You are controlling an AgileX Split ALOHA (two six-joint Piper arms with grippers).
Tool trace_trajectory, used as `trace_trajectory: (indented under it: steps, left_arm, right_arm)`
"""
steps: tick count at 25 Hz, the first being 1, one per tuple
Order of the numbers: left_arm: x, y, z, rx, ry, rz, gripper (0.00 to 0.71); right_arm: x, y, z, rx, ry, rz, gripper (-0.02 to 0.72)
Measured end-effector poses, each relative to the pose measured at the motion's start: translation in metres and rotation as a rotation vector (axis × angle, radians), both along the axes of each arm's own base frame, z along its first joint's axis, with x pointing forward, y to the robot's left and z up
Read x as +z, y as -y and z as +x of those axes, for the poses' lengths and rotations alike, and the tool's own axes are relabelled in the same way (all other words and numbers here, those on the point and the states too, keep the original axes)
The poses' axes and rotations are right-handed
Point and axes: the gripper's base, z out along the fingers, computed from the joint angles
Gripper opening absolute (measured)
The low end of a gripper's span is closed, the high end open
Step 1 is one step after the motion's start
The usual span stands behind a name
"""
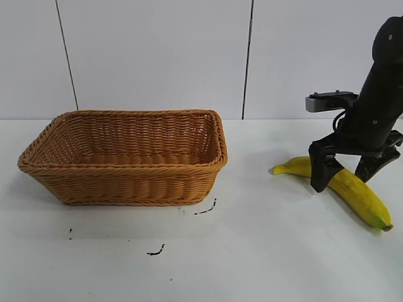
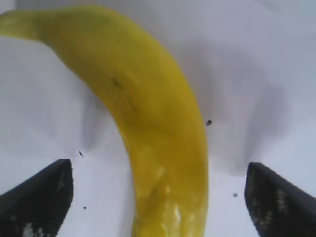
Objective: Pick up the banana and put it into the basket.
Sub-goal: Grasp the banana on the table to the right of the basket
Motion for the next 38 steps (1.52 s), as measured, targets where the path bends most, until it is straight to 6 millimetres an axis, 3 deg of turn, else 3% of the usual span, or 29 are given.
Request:
trace_trajectory:
  steps: [21, 25, 28, 34, 38]
  left_arm:
    - [0.000, 0.000, 0.000, 0.000, 0.000, 0.000, 0.690]
    - [0.000, 0.000, 0.000, 0.000, 0.000, 0.000, 0.690]
    - [0.000, 0.000, 0.000, 0.000, 0.000, 0.000, 0.690]
    - [0.000, 0.000, 0.000, -0.001, 0.000, -0.001, 0.690]
    - [0.000, 0.000, 0.000, -0.001, 0.000, -0.001, 0.690]
  right_arm:
    - [-0.007, 0.001, 0.002, -0.013, 0.004, -0.013, 0.578]
    - [-0.008, 0.001, 0.002, -0.025, 0.003, -0.010, 0.499]
    - [-0.008, 0.002, 0.002, -0.020, 0.003, -0.018, 0.307]
    - [-0.006, 0.004, 0.003, 0.003, 0.005, -0.047, 0.303]
    - [0.015, 0.005, 0.009, 0.011, -0.009, -0.056, 0.303]
